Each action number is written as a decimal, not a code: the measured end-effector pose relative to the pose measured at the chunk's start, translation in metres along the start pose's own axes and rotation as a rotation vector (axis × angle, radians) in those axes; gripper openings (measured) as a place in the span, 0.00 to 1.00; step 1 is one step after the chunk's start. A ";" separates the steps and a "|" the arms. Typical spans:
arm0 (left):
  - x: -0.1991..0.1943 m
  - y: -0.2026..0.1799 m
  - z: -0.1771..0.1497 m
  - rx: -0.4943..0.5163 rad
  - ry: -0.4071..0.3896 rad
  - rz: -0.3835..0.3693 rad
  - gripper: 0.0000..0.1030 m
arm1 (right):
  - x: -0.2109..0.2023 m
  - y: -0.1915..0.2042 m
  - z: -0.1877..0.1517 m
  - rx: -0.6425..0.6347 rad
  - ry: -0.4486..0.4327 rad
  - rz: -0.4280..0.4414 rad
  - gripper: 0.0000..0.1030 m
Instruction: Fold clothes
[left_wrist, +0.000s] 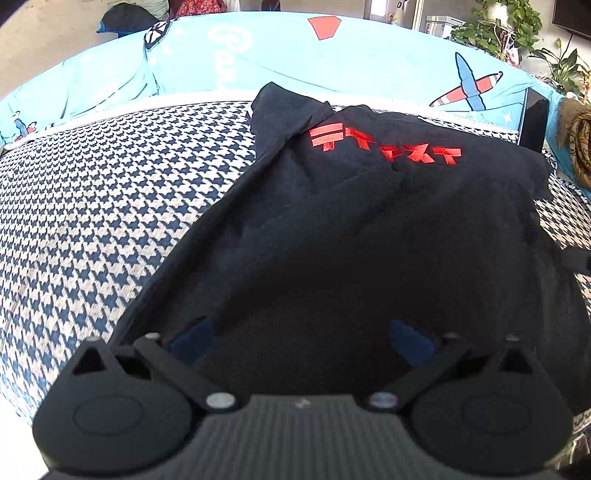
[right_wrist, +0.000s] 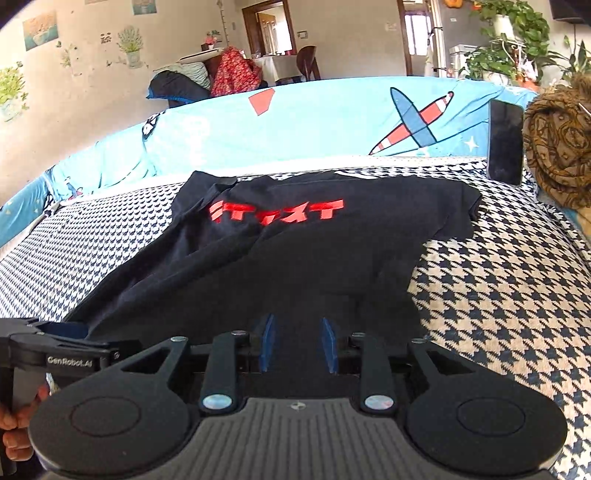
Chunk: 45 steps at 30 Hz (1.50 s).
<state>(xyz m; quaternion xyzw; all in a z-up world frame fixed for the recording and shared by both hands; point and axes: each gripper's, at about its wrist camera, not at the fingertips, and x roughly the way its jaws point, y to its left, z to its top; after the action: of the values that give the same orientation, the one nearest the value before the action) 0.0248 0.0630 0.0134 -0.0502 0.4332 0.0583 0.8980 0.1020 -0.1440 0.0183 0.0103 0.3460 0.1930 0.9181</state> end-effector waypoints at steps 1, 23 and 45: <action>0.002 -0.002 0.004 0.009 -0.001 0.000 1.00 | 0.003 -0.005 0.004 0.015 0.000 -0.005 0.27; 0.063 -0.021 0.088 0.000 0.002 -0.069 1.00 | 0.070 -0.113 0.094 0.360 -0.217 -0.162 0.27; 0.079 -0.034 0.091 -0.010 0.067 -0.141 1.00 | 0.146 -0.152 0.125 0.401 -0.093 -0.198 0.34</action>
<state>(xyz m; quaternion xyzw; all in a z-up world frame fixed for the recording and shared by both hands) 0.1488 0.0472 0.0094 -0.0869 0.4580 -0.0049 0.8847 0.3347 -0.2180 -0.0017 0.1676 0.3341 0.0287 0.9271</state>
